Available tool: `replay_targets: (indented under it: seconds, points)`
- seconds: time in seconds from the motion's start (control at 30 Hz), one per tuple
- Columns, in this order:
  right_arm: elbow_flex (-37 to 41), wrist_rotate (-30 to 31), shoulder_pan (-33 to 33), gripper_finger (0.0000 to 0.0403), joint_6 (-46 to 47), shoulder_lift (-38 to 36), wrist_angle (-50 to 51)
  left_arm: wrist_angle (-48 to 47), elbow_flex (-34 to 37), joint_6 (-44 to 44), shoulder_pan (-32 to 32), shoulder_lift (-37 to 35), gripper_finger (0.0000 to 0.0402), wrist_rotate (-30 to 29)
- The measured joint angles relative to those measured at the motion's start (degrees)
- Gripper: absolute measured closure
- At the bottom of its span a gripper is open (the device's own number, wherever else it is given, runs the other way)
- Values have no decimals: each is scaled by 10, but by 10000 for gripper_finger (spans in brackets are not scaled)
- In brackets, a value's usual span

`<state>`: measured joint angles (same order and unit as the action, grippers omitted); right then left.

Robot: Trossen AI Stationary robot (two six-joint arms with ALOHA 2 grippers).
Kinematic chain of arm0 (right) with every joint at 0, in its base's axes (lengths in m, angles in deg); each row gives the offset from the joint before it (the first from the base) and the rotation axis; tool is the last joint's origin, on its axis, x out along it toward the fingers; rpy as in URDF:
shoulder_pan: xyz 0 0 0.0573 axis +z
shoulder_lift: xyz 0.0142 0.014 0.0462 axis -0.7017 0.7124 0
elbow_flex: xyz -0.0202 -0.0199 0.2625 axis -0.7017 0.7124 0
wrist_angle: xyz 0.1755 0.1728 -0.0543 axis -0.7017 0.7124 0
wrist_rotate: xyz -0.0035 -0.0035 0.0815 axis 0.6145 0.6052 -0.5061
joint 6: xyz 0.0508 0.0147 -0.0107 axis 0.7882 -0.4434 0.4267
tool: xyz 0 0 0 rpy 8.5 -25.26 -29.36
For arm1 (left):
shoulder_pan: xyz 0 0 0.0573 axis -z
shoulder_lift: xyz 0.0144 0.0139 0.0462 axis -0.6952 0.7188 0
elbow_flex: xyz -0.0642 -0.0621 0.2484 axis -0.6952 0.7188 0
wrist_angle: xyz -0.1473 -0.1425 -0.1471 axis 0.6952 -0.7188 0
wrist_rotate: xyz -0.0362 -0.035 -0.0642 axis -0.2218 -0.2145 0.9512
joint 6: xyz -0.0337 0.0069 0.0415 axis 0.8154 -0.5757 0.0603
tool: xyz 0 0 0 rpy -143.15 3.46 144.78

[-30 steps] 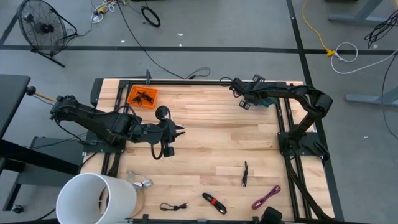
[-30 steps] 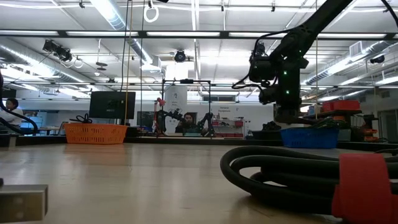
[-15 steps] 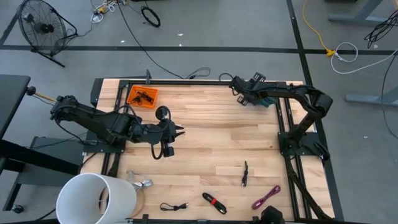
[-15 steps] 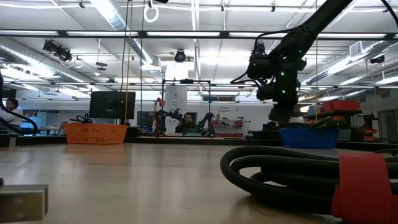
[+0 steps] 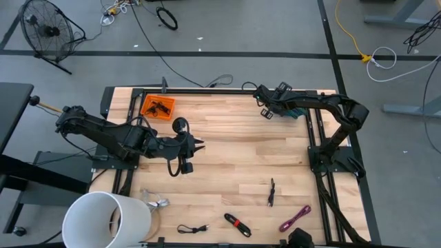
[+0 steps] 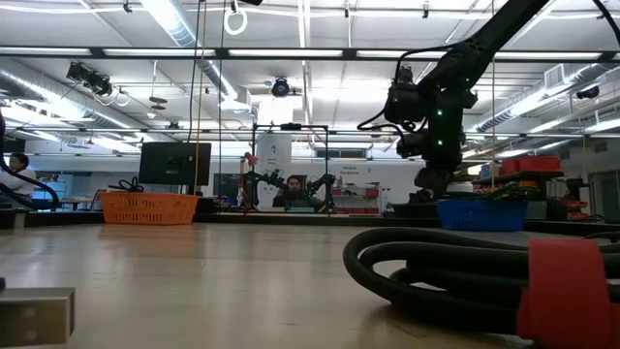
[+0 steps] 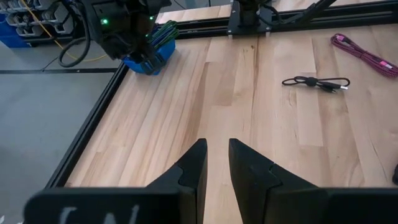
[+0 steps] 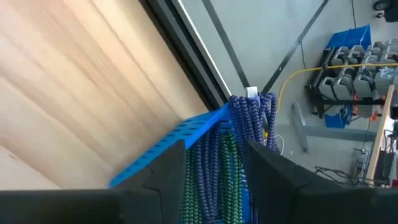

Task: Pick & Place USB Port
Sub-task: Put the blue charger cable into the blue bin

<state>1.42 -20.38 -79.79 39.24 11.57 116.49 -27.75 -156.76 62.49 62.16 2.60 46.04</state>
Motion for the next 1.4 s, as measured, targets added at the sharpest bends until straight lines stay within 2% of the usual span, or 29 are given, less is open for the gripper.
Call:
replay_targets:
  seconds: [0.2,0.3,0.5,0.77,1.1,1.4]
  points:
    - [0,53,-8,236,7,0,-12,0,0,2,0,0,330,0]
    - [0,39,-18,236,20,-4,-12,-3,0,2,0,0,330,0]
    - [0,-39,-37,236,65,-27,-19,-8,0,3,0,0,330,0]
    - [0,-33,-75,240,113,-97,-28,-8,0,4,0,0,330,0]
    - [0,-30,-124,254,140,-99,-17,-8,0,3,0,0,330,0]
    - [0,-33,-140,255,145,-96,-12,-8,0,3,0,0,330,0]
